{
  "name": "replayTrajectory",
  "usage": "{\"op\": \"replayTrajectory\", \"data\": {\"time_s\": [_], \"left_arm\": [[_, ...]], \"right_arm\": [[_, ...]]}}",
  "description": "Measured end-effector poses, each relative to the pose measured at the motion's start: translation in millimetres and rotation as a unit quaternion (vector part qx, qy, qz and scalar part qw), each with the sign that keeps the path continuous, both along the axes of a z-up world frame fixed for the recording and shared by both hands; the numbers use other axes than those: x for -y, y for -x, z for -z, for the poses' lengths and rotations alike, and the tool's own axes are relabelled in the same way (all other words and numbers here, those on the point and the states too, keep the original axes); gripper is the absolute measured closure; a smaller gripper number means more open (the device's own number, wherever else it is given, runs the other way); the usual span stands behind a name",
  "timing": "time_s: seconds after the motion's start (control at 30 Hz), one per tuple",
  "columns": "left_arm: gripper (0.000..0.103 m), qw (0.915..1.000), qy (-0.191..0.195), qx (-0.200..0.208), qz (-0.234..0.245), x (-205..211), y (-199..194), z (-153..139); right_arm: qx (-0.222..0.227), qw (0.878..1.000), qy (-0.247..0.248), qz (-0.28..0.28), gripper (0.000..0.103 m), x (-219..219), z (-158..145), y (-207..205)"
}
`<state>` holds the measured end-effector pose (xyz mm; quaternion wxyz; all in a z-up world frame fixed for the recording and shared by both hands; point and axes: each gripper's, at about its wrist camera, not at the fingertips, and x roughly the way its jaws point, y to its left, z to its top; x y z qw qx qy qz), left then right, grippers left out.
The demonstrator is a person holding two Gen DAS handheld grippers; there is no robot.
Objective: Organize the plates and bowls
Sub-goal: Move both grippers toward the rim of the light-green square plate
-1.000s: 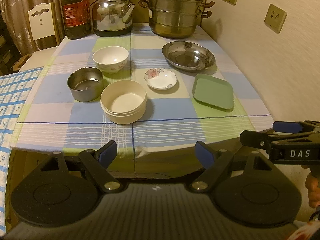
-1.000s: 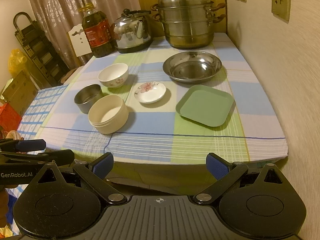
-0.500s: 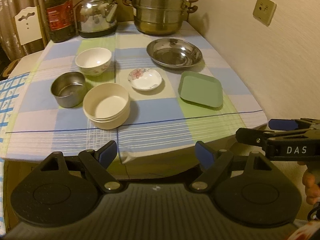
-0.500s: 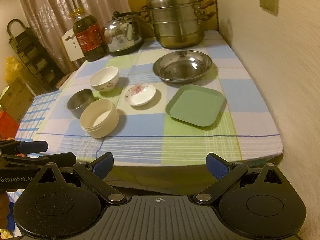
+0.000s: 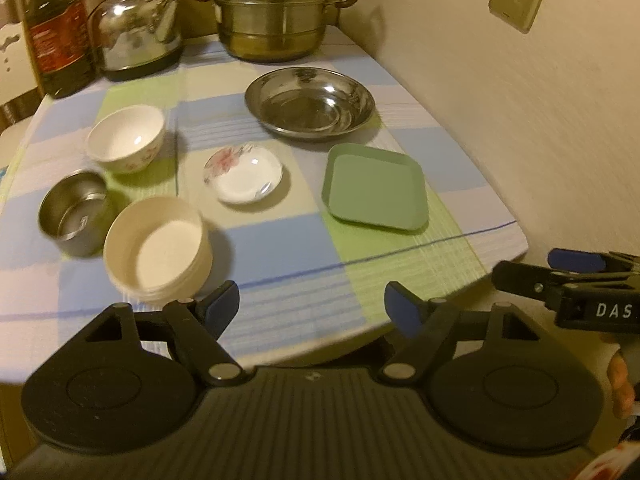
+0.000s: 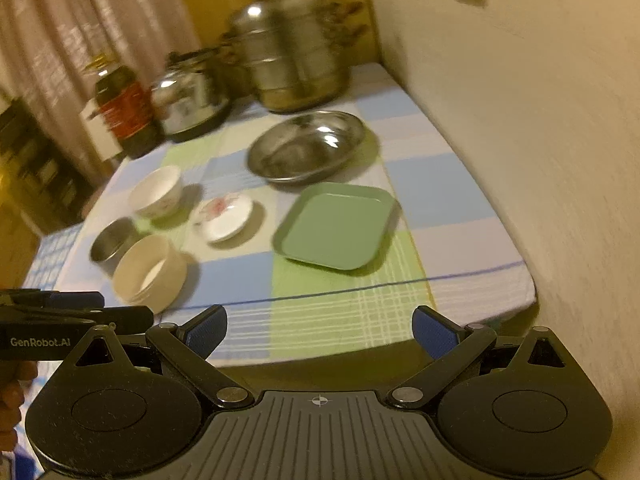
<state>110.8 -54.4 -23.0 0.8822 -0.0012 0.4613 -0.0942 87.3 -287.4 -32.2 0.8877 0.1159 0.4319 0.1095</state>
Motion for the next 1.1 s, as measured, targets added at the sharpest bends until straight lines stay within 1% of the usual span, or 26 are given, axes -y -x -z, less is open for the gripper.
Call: {"op": "replayTrajectory", "data": {"time_s": [0.07,0.17,0.23,0.37,0.4,0.5,0.57,0.6,0.63,0.7,0.77,0.83,0.87,0.93,1.07,1.1], "left_arm": [[0.025,0.9999,-0.004,0.0,0.011,3.0,-14.3,4.4],[0.029,0.9995,-0.006,-0.003,0.031,8.6,-39.7,13.8],[0.033,0.9991,-0.007,-0.007,0.041,11.9,-58.4,19.4],[0.034,0.9985,0.004,-0.019,0.052,15.3,-92.5,32.0],[0.034,0.9981,0.007,-0.025,0.056,16.1,-102.0,36.0],[0.038,0.9968,-0.001,-0.031,0.073,20.0,-122.1,45.1],[0.04,0.9955,-0.01,-0.032,0.089,24.4,-134.9,52.0],[0.04,0.9947,-0.012,-0.032,0.096,26.3,-141.1,55.6],[0.041,0.9943,-0.013,-0.032,0.101,27.8,-145.3,57.7],[0.043,0.9928,-0.017,-0.035,0.113,30.5,-156.3,64.7],[0.048,0.9914,-0.016,-0.037,0.124,32.1,-163.7,70.1],[0.054,0.9899,-0.015,-0.041,0.135,33.2,-172.7,75.5],[0.054,0.9894,-0.015,-0.043,0.138,33.6,-176.3,77.5],[0.057,0.9888,-0.016,-0.049,0.14,35.0,-183.7,82.0],[0.064,0.9878,-0.015,-0.062,0.142,36.2,-200.2,94.7],[0.068,0.9875,-0.012,-0.067,0.142,35.9,-203.9,97.6]], "right_arm": [[-0.007,1.0,0.001,0.013,0.004,5.7,4.9,-9.3],[-0.007,0.999,0.003,0.042,0.004,13.9,10.0,-21.0],[-0.003,0.998,-0.002,0.068,0.004,19.0,14.1,-28.9],[0.015,0.992,-0.027,0.122,0.004,26.3,23.1,-44.7],[0.006,0.991,-0.029,0.134,0.004,26.5,26.2,-50.5],[-0.032,0.99,-0.038,0.133,0.004,25.4,37.5,-70.5],[-0.035,0.99,-0.024,0.134,0.005,23.3,43.0,-79.1],[-0.036,0.99,-0.02,0.136,0.007,22.1,45.6,-82.8],[-0.041,0.989,-0.021,0.139,0.015,20.8,48.8,-87.4],[-0.056,0.986,-0.036,0.15,0.022,22.1,55.6,-95.7],[-0.061,0.985,-0.044,0.154,0.026,23.2,60.7,-101.4],[-0.06,0.986,-0.038,0.151,0.031,20.8,63.7,-106.7],[-0.059,0.987,-0.033,0.147,0.033,17.2,65.7,-110.7],[-0.059,0.988,-0.026,0.141,0.041,11.8,70.0,-118.9],[-0.063,0.987,-0.024,0.144,0.044,7.4,81.1,-134.2],[-0.064,0.987,-0.023,0.145,0.045,6.6,83.8,-137.8]]}}
